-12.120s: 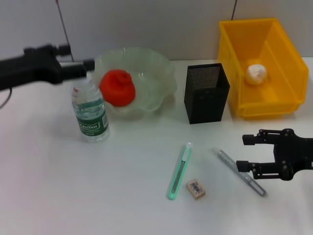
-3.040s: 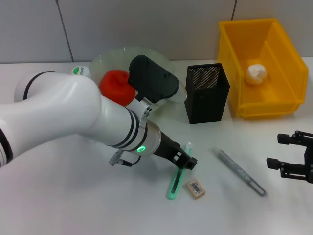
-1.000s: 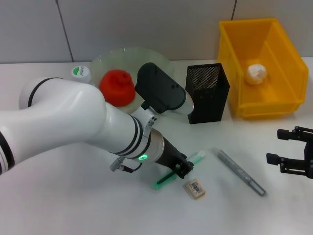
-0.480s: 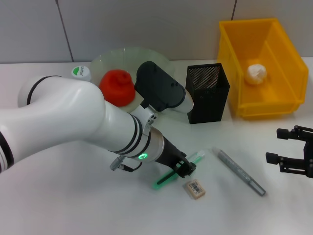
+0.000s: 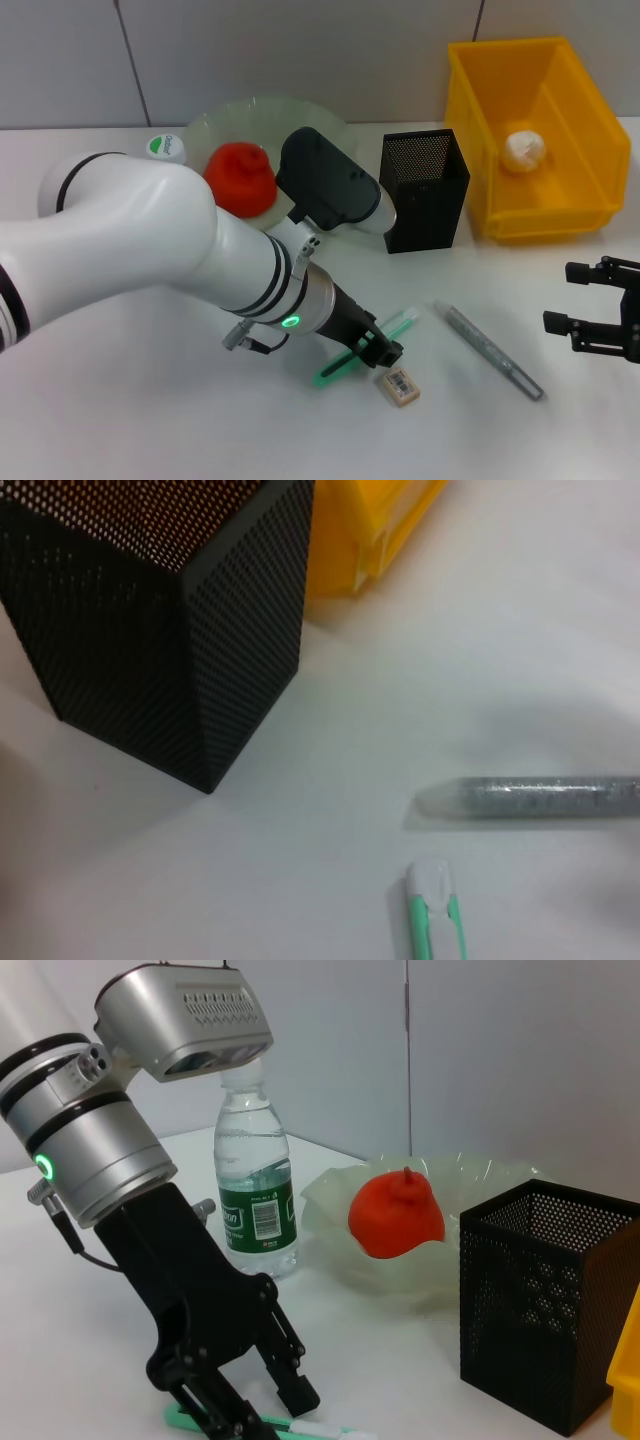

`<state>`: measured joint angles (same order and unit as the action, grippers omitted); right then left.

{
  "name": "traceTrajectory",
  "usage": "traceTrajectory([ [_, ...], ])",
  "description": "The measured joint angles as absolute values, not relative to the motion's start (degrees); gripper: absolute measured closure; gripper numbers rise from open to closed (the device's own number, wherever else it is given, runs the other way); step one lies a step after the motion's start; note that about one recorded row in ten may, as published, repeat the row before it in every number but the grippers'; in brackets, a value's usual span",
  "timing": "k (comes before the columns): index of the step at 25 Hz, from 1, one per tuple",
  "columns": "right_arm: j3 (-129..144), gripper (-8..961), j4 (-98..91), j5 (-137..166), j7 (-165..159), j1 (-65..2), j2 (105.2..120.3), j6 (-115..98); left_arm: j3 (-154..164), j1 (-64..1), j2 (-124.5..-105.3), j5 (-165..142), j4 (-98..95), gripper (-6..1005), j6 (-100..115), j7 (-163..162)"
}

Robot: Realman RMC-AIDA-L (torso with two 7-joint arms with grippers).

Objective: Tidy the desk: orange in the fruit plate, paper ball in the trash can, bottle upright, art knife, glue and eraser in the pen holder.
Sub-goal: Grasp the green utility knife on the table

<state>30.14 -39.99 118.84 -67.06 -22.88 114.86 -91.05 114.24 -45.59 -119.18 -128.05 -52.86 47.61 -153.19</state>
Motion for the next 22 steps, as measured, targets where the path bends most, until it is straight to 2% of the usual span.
traceTrajectory([
  [12, 30.00, 234, -39.99, 119.05, -67.14, -22.85, 114.83, -91.16, 111.08, -46.16, -119.08, -131.52, -56.81, 518, 55.26, -153.78],
  [22, 30.24, 235, -39.99, 119.09, -67.15, -22.85, 114.78, -91.36, 109.63, -49.22, -119.22, -135.87, -57.08, 520, 62.38, -155.03],
])
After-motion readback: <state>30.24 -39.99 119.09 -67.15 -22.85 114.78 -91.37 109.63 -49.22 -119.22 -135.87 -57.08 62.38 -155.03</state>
